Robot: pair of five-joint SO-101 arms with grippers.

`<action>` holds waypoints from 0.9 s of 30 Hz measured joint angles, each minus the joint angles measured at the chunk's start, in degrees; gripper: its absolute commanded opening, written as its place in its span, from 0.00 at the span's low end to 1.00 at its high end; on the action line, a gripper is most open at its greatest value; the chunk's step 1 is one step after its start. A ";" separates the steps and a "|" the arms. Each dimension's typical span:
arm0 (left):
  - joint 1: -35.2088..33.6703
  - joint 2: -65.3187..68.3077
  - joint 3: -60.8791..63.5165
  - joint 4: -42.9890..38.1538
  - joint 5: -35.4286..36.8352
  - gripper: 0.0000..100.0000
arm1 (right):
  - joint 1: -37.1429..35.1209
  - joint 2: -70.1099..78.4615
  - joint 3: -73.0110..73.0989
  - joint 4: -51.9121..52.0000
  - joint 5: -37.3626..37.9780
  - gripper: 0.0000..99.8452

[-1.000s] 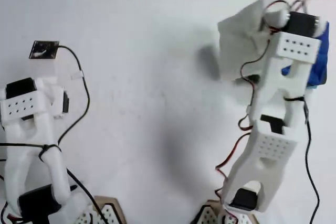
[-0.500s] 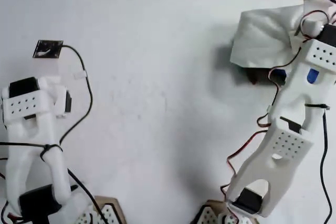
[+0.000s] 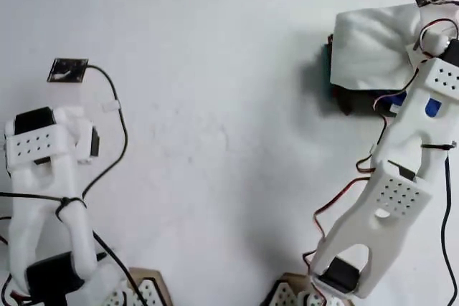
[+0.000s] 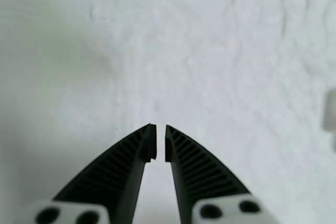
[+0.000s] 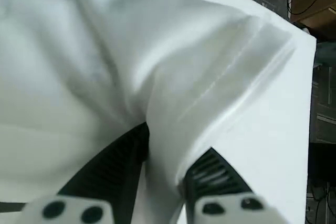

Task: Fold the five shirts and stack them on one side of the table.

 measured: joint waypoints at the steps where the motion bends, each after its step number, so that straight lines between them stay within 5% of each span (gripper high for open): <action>1: 0.00 0.00 0.53 -0.35 0.00 0.06 | 0.26 0.79 0.00 -0.79 0.00 0.02; 13: 0.09 0.00 0.88 -0.97 0.00 0.06 | 2.29 7.12 0.00 -4.84 0.00 0.02; 20: 0.00 0.00 0.88 -0.97 0.00 0.06 | 2.29 7.21 0.00 -5.10 0.00 0.20; 27: 0.00 0.00 0.88 -2.02 0.00 0.06 | 2.29 6.95 -3.87 -1.14 0.00 0.16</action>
